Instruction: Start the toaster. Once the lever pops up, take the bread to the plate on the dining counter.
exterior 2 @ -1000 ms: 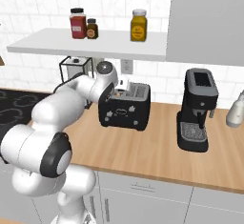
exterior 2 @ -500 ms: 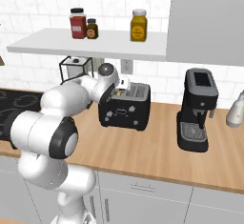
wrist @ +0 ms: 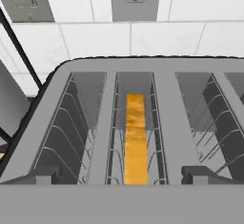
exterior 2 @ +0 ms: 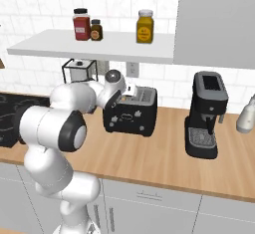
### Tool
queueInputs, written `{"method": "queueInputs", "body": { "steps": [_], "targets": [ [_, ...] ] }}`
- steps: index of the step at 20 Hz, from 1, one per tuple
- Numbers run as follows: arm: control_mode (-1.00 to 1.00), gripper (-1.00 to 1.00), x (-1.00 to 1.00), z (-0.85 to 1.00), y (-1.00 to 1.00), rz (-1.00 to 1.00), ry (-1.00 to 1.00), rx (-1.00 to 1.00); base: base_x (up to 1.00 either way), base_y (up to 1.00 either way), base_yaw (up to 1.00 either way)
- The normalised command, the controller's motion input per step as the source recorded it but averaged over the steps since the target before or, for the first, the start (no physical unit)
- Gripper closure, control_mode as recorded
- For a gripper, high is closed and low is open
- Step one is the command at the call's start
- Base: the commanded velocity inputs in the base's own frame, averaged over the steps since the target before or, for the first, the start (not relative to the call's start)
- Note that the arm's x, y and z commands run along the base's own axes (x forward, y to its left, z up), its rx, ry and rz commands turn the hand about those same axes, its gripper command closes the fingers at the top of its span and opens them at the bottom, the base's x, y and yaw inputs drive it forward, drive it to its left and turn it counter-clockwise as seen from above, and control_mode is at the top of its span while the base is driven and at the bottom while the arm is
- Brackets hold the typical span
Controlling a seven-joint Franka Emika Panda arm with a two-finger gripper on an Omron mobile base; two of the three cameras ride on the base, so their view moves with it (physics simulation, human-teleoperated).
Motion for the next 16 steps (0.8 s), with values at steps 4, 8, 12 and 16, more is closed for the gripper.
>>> {"method": "queueInputs", "body": {
  "steps": [4,8,12,16],
  "targets": [
    [-1.00,-1.00,0.34,0.00,0.00,0.00,0.00,0.00,0.00,0.00,0.00],
    [-1.00,-1.00,0.29,0.00,-0.02,0.00,0.00,0.00,0.00,0.00,0.00],
    [-1.00,-1.00,0.38,0.00,-0.01,0.00,0.00,0.00,0.00,0.00,0.00],
    [-1.00,-1.00,0.33,-0.08,0.00,0.00,0.00,0.00,0.00,0.00,0.00]
  ]
}}
